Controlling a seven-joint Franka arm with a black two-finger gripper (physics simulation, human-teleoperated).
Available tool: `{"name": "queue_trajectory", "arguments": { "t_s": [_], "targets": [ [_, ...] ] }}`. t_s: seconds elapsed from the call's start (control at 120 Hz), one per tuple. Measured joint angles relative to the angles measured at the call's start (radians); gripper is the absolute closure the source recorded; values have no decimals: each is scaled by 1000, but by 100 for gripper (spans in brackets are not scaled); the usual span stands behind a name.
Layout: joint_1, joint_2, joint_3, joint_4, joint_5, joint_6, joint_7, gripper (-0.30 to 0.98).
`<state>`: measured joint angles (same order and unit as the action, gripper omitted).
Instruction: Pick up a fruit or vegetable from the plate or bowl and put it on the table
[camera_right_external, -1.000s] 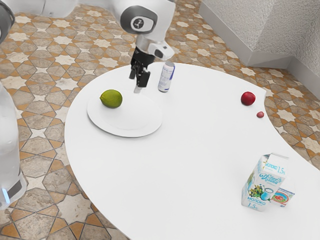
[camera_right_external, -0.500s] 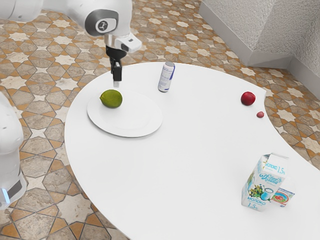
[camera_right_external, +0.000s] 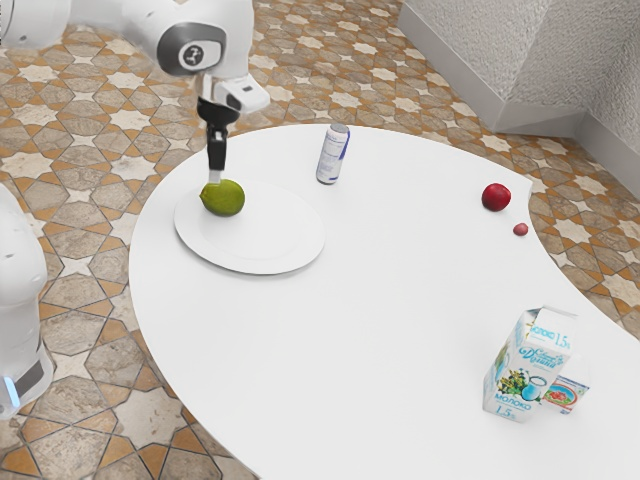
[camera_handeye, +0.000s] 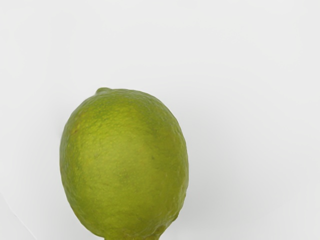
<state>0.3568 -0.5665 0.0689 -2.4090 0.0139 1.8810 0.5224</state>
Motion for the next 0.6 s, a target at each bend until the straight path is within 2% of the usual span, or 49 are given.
{"name": "queue_trajectory", "arguments": {
  "t_s": [0.175,0.6],
  "targets": [
    [0,109,26,74,-1,4,20,0],
    [4,267,38,74,-37,61,62,0]
  ]
}}
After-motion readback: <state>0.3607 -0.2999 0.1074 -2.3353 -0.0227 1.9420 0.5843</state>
